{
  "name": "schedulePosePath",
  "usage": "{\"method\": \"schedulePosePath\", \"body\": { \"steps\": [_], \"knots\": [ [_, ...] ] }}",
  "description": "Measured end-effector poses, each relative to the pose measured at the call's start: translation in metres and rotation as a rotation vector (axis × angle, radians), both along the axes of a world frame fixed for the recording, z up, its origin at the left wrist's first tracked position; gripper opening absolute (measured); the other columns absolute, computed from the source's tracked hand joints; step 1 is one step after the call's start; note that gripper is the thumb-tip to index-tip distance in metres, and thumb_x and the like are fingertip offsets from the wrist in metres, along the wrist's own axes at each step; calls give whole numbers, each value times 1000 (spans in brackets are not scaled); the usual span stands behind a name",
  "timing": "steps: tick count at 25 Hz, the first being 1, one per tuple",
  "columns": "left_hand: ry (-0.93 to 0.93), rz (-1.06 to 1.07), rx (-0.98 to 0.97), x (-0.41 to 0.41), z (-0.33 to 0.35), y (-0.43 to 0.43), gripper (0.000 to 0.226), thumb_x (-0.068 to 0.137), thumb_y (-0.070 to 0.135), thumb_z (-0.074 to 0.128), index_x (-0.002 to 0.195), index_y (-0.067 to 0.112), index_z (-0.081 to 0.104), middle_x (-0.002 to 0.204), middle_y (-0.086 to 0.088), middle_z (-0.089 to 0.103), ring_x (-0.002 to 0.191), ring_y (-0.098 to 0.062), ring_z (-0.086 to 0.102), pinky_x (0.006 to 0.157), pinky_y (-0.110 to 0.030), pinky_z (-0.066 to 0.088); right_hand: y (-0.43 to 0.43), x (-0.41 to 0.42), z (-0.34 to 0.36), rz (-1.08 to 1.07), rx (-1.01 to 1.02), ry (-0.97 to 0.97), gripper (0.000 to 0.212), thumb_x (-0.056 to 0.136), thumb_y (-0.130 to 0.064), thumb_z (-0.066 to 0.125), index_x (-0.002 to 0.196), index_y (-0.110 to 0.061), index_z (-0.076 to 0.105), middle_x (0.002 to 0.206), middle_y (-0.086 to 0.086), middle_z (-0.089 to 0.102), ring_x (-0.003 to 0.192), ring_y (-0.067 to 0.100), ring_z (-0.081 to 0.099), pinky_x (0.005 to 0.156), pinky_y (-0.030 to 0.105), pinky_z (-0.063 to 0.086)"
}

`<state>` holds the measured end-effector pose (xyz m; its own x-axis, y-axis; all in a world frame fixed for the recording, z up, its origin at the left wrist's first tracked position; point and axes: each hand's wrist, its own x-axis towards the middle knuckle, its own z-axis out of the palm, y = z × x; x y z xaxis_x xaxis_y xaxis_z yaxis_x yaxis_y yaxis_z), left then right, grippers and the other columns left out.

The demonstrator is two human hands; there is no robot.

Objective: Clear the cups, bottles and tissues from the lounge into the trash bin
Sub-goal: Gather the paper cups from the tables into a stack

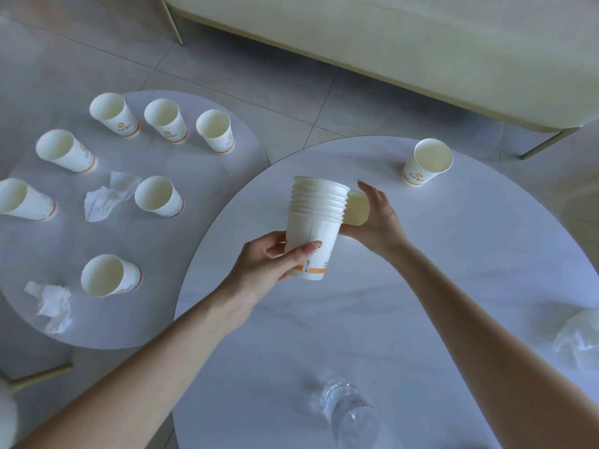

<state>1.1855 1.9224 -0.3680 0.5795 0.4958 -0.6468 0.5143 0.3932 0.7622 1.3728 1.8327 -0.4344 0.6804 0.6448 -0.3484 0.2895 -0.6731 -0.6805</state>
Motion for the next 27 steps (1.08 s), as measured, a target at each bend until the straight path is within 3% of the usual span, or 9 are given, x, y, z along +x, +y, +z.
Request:
{"method": "schedulePosePath", "body": {
  "steps": [4, 6, 9, 12, 15, 18, 24, 27],
  "knots": [
    [-6, 21, -11, -2, -2, 6, 19, 81, 31, 72, 98, 24, 69, 92, 9, 74, 71, 7, 65, 62, -6, 51, 4, -2, -7, -128, 38, -65, 84, 69, -21, 84, 141, -11, 41, 140, 11, 44, 125, 28, 47, 84, 13, 27],
    [-6, 42, -20, -5, -1, 8, 19, 82, 29, 72, 100, 24, 68, 91, 9, 74, 69, 9, 65, 60, -6, 50, 3, -2, -2, -225, 91, -64, 78, 73, -25, 82, 138, -11, 42, 137, 9, 47, 124, 26, 47, 83, 12, 27],
    [-6, 33, -24, -7, 1, 6, 20, 82, 26, 73, 101, 22, 68, 94, 6, 74, 67, 8, 66, 58, -6, 48, 4, 12, 24, -458, 297, 76, 65, 80, -35, 74, 132, -15, 41, 121, 0, 53, 114, 20, 52, 99, 31, 41],
    [-6, -5, -24, -4, 3, 6, 20, 80, 24, 76, 99, 24, 69, 95, 9, 75, 71, 7, 67, 62, -8, 50, 12, 33, 62, -581, 487, 290, 52, 86, -41, 65, 128, -19, 42, 102, -9, 53, 104, 13, 56, 104, 44, 44],
    [-14, -19, -36, 3, 5, 4, 22, 77, 24, 78, 98, 28, 69, 100, 11, 75, 84, 3, 70, 78, -19, 56, 22, 40, 87, -512, 570, 345, 63, 76, -48, 63, 129, -20, 46, 105, -4, 60, 108, 15, 59, 96, 38, 48],
    [-36, -31, -34, 10, 7, 0, 22, 78, 23, 78, 97, 29, 70, 100, 11, 75, 84, 4, 70, 78, -18, 56, 27, 37, 97, -446, 570, 367, 67, 73, -51, 61, 131, -21, 48, 110, -5, 62, 104, 10, 60, 89, 31, 47],
    [-47, -38, -31, 17, 8, -4, 21, 78, 23, 78, 95, 30, 70, 96, 12, 76, 82, 4, 70, 80, -22, 55, 23, 27, 90, -339, 443, 404, 69, 71, -55, 62, 131, -24, 49, 105, -4, 63, 104, 15, 61, 104, 44, 45],
    [-44, -36, -34, 16, 6, -7, 20, 78, 23, 78, 95, 30, 70, 96, 12, 76, 81, 5, 70, 77, -20, 56, 19, 23, 87, -263, 400, 439, 70, 70, -56, 61, 132, -27, 48, 108, -7, 63, 109, 16, 60, 105, 43, 43]
  ]
}}
